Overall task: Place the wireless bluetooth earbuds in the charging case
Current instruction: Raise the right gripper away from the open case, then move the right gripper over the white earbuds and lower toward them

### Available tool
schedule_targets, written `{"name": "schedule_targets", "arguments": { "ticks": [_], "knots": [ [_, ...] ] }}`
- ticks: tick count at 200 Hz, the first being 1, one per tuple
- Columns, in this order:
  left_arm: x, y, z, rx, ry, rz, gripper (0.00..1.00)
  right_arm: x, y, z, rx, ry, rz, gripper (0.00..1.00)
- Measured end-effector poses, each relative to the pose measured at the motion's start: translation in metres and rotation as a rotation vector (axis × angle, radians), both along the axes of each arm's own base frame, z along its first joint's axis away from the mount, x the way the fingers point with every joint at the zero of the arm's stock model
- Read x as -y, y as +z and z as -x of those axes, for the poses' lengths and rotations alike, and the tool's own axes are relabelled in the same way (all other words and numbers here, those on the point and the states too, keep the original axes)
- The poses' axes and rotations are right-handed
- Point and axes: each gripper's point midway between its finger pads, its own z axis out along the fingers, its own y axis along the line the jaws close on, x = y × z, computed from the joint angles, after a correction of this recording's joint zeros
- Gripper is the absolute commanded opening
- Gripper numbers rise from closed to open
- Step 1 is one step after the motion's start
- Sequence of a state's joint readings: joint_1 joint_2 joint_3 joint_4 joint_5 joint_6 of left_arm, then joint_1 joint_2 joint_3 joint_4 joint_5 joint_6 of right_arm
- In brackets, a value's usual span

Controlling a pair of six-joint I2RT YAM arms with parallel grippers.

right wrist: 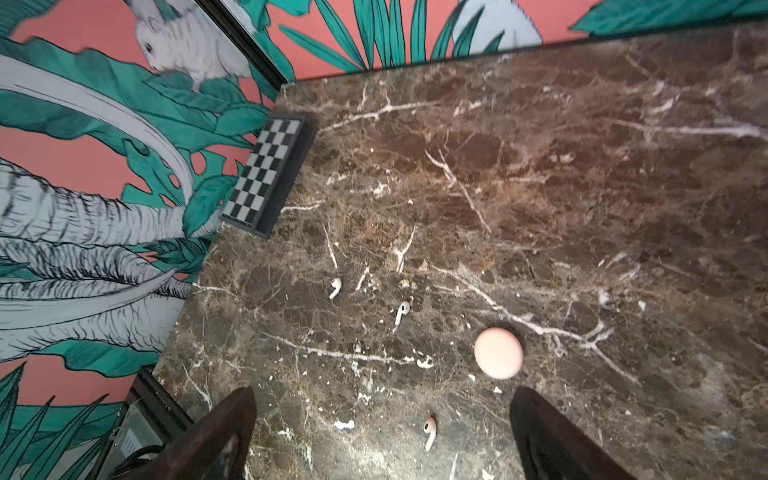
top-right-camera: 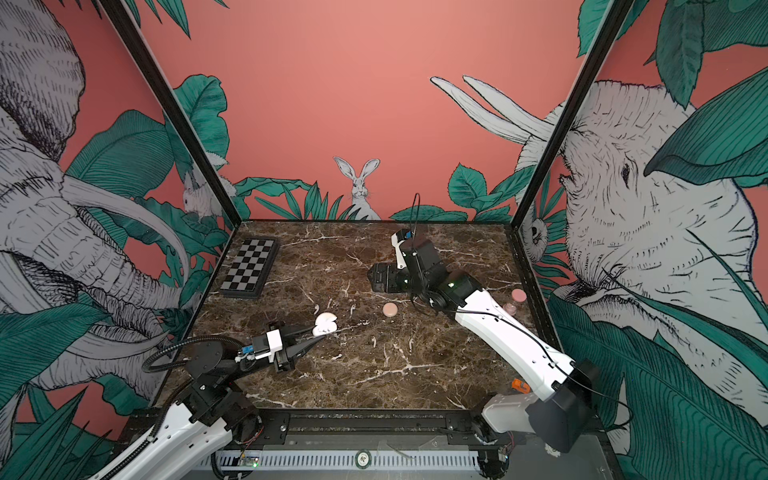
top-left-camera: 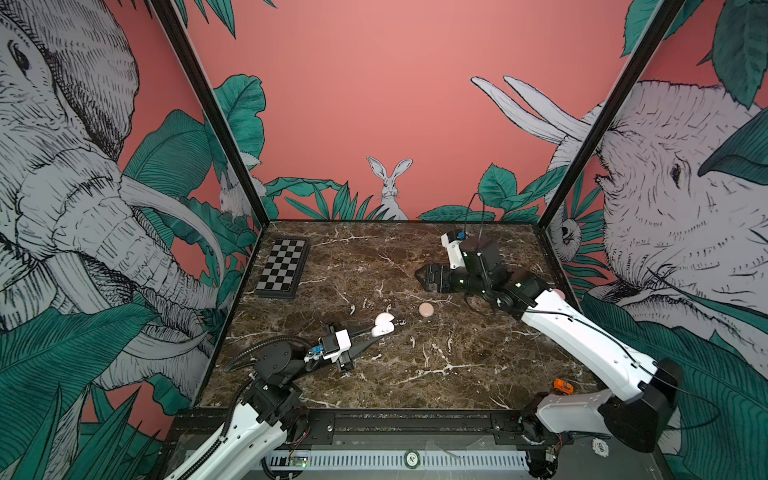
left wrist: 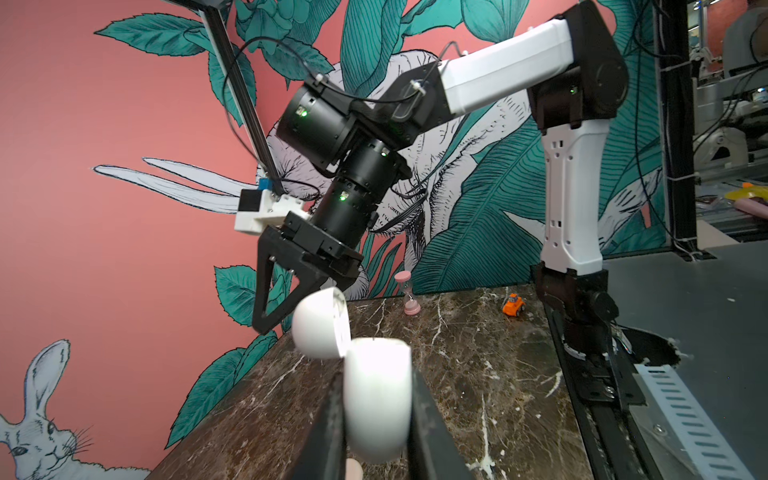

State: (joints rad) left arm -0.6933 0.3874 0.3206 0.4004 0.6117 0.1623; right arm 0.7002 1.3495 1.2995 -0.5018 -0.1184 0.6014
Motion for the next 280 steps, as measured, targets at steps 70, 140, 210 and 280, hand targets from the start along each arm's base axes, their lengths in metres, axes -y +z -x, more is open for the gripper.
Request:
{"name": "schedule_targets", "arguments": {
  "ticks": [70, 140, 210, 280],
  "knots": [
    [0.003, -0.008, 0.009, 0.016, -0.051, -0.035, 0.00, -0.025, -0.048, -0.020, -0.185, -0.019, 0.061, 0.82],
    [-0.003, -0.006, 0.002, 0.045, 0.016, -0.029, 0.00, -0.062, -0.109, -0.026, -0.290, 0.034, 0.226, 0.76],
    [-0.012, 0.003, -0.003, 0.113, 0.104, -0.007, 0.00, -0.076, -0.149, -0.026, -0.345, 0.049, 0.330, 0.73],
    [-0.004, -0.015, -0.005, 0.070, 0.067, -0.071, 0.00, -0.092, -0.177, -0.031, -0.393, 0.043, 0.363, 0.60]
  ]
}}
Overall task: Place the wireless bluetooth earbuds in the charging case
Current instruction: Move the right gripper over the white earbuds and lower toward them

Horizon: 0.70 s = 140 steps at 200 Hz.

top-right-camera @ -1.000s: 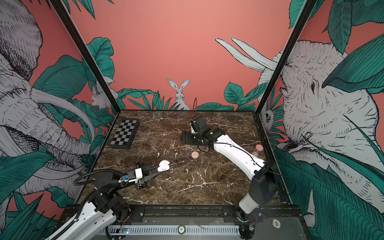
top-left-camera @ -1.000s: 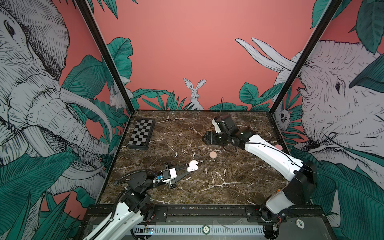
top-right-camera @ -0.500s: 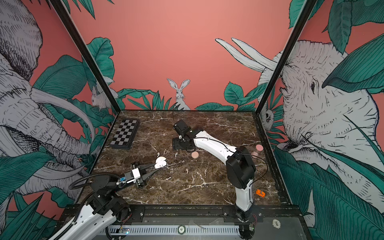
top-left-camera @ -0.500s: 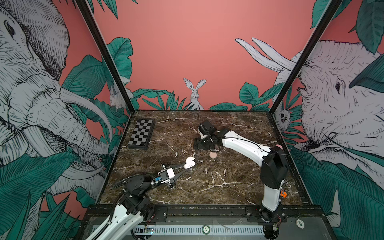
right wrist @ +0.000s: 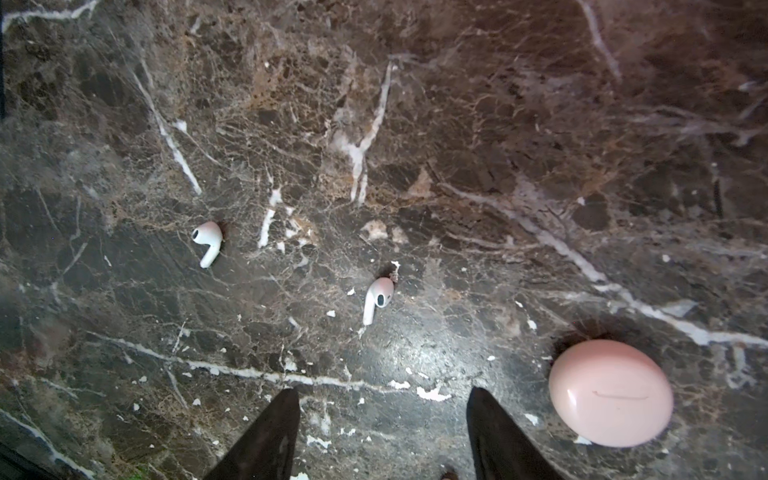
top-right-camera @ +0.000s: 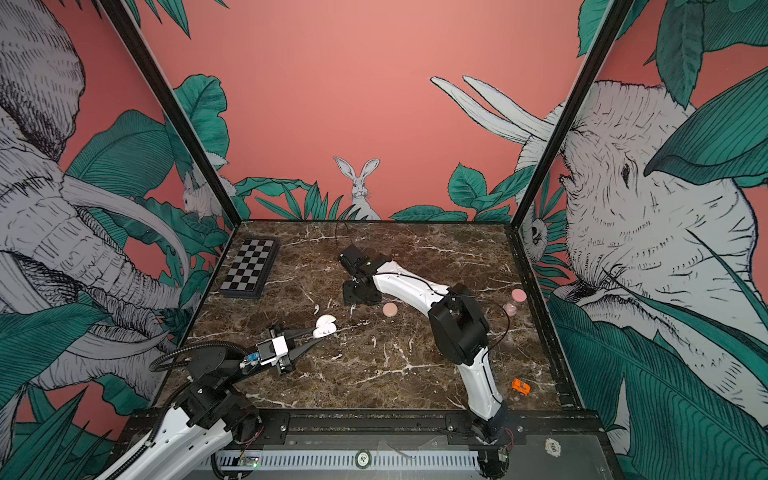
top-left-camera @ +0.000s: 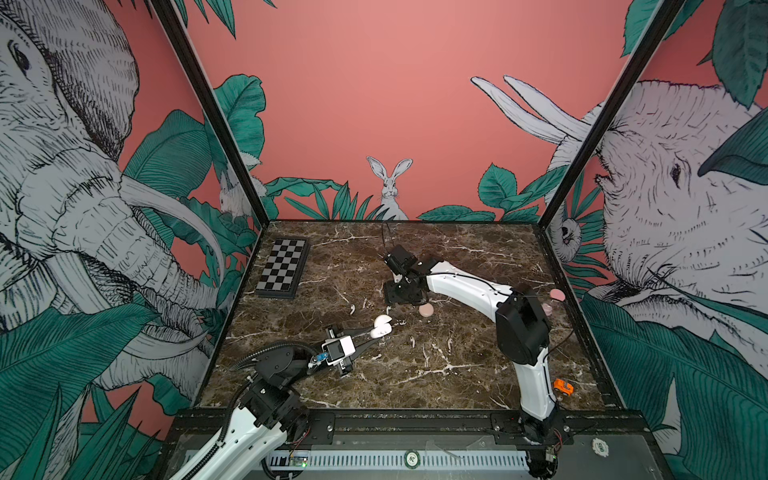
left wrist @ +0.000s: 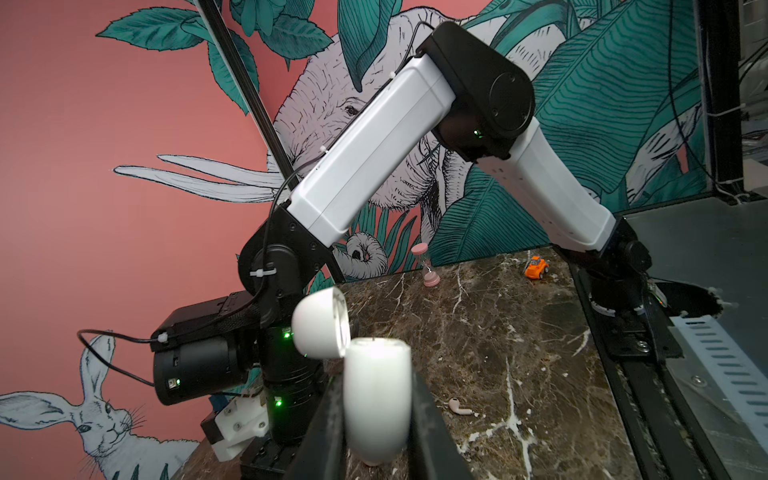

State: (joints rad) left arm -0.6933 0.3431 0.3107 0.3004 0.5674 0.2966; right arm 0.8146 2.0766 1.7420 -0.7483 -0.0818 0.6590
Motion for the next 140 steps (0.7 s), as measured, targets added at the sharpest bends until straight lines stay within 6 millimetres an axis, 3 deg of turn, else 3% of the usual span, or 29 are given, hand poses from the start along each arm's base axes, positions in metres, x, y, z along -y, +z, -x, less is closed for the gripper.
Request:
{"name": "schedule_targets", "arguments": {
  "ticks": [86, 140],
  "knots": [
    [0.001, -0.003, -0.001, -0.012, -0.001, -0.010, 0.00, -0.011, -0.031, -0.004, -0.054, -0.025, 0.021, 0.45],
    [0.001, -0.003, -0.001, -0.020, 0.000, -0.007, 0.00, -0.016, -0.036, -0.005, -0.058, -0.024, 0.021, 0.41]
  ]
}}
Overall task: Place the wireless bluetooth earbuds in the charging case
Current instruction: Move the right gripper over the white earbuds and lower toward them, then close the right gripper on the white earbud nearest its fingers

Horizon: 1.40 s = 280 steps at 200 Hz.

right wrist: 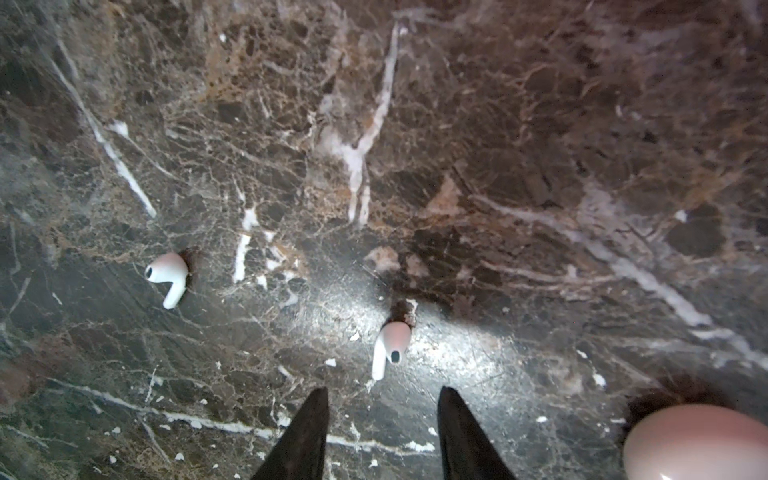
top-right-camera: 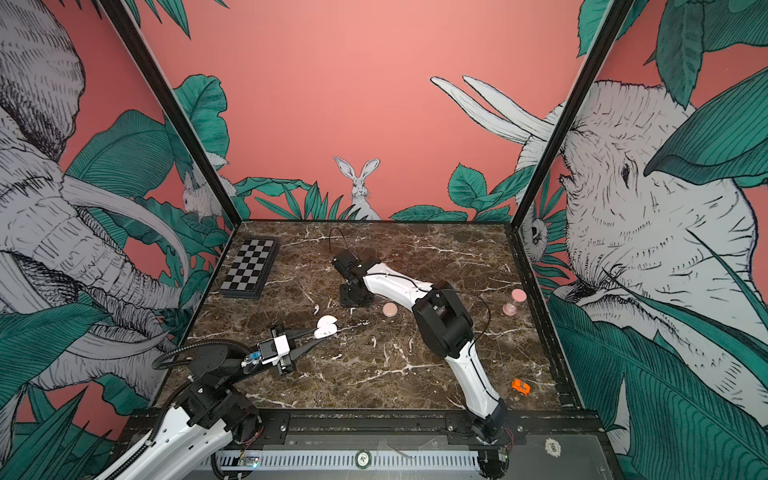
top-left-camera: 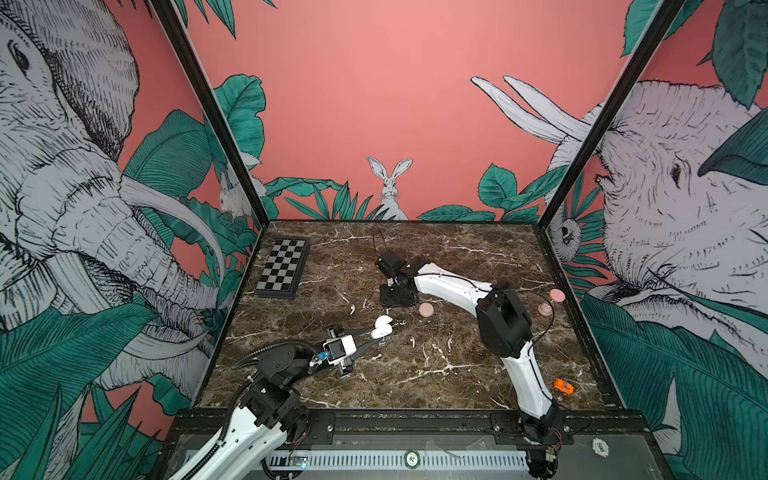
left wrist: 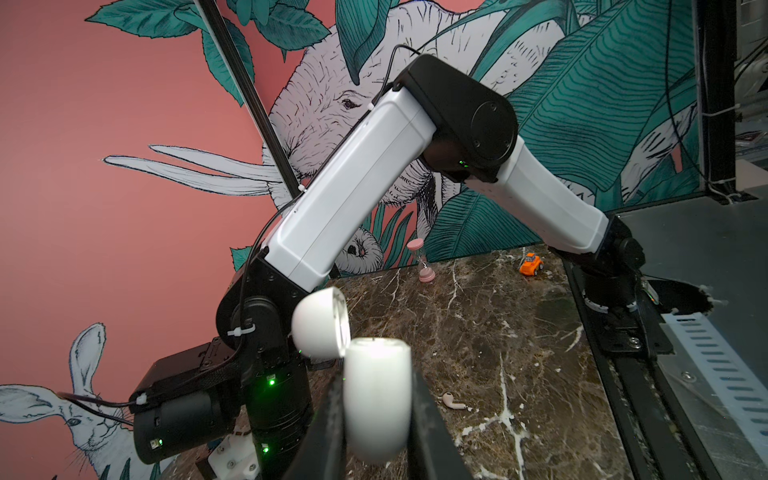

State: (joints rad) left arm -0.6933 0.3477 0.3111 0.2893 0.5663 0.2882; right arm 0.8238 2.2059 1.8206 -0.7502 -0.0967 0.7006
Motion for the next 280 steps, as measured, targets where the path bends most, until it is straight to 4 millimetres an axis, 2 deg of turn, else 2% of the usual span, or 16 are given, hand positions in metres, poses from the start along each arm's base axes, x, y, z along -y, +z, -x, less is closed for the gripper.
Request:
{"name": "schedule_targets", "arguments": {
  "ticks": [81, 152, 214, 280],
  "knots": [
    [-0.001, 0.000, -0.002, -0.012, 0.009, 0.005, 0.00, -0.005, -0.006, -0.004, -0.001, -0.006, 0.007, 0.36],
    [-0.001, 0.000, -0.002, -0.016, 0.012, 0.007, 0.00, -0.003, -0.021, -0.006, -0.019, -0.011, 0.049, 0.32],
    [-0.001, 0.000, -0.003, -0.016, 0.015, 0.007, 0.00, -0.003, -0.020, -0.010, -0.008, -0.015, 0.063, 0.28],
    [-0.001, 0.000, -0.003, -0.017, 0.015, 0.007, 0.00, -0.001, -0.028, -0.008, -0.022, -0.015, 0.079, 0.27]
  ]
}}
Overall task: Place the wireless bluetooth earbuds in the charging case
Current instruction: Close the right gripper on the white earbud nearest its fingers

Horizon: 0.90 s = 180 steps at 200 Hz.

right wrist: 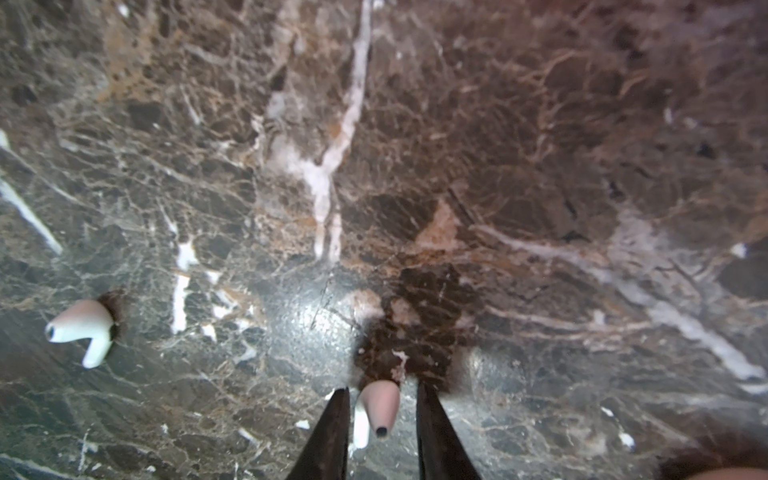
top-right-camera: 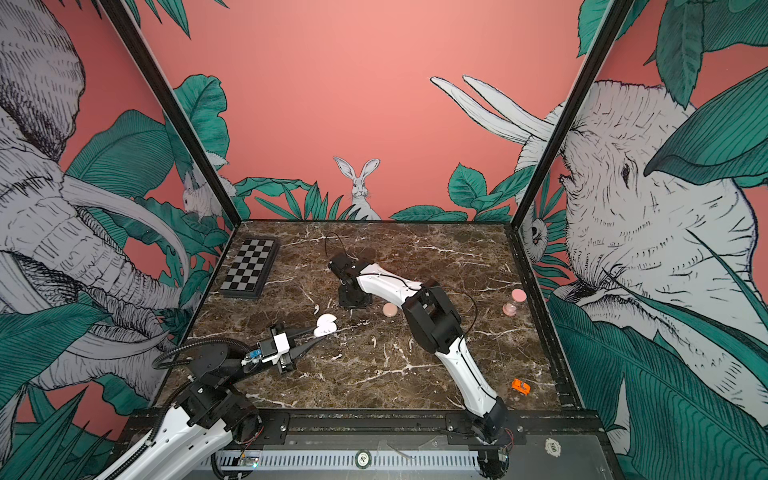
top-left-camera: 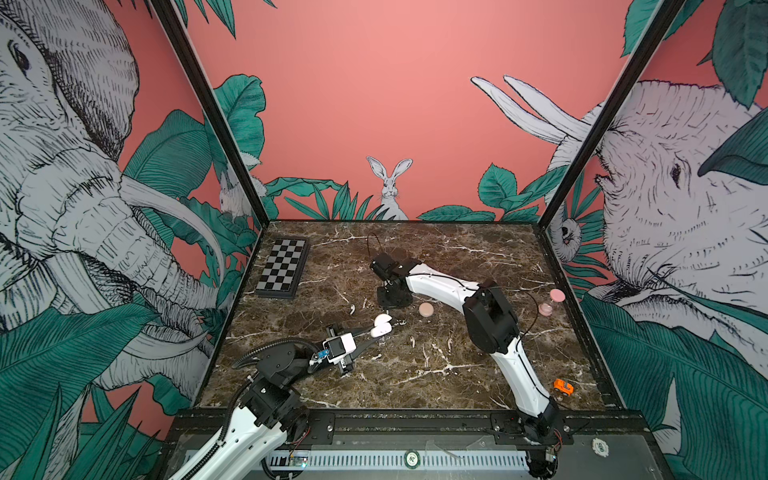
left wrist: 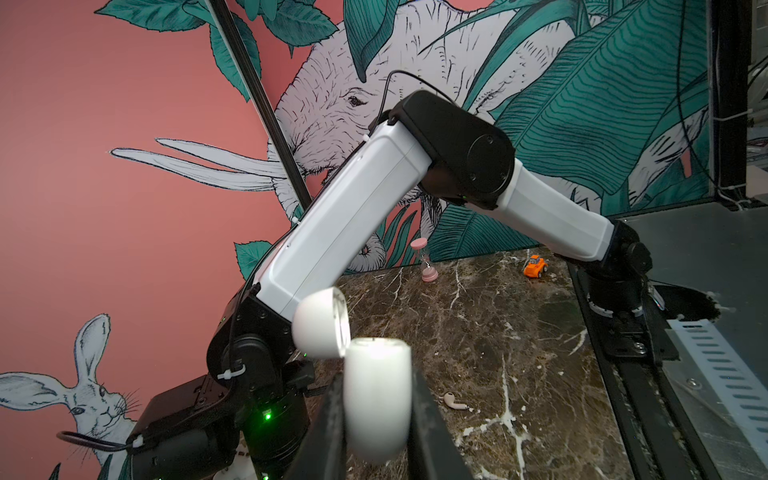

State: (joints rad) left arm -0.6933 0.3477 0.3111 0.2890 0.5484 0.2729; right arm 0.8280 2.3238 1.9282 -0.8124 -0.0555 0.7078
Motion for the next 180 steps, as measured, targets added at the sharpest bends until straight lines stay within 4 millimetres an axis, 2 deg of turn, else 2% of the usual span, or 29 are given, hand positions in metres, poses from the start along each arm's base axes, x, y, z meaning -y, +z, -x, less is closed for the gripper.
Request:
{"name": "schedule_targets", "arguments": {
  "ticks": [180],
  "knots": [
    [0.0000, 0.0000, 0.0000, 0.000, 0.000, 0.000, 0.00, 0.0002, -0.0036, 0.0006, -0.012, -0.026, 0.000, 0.23]
  ]
}}
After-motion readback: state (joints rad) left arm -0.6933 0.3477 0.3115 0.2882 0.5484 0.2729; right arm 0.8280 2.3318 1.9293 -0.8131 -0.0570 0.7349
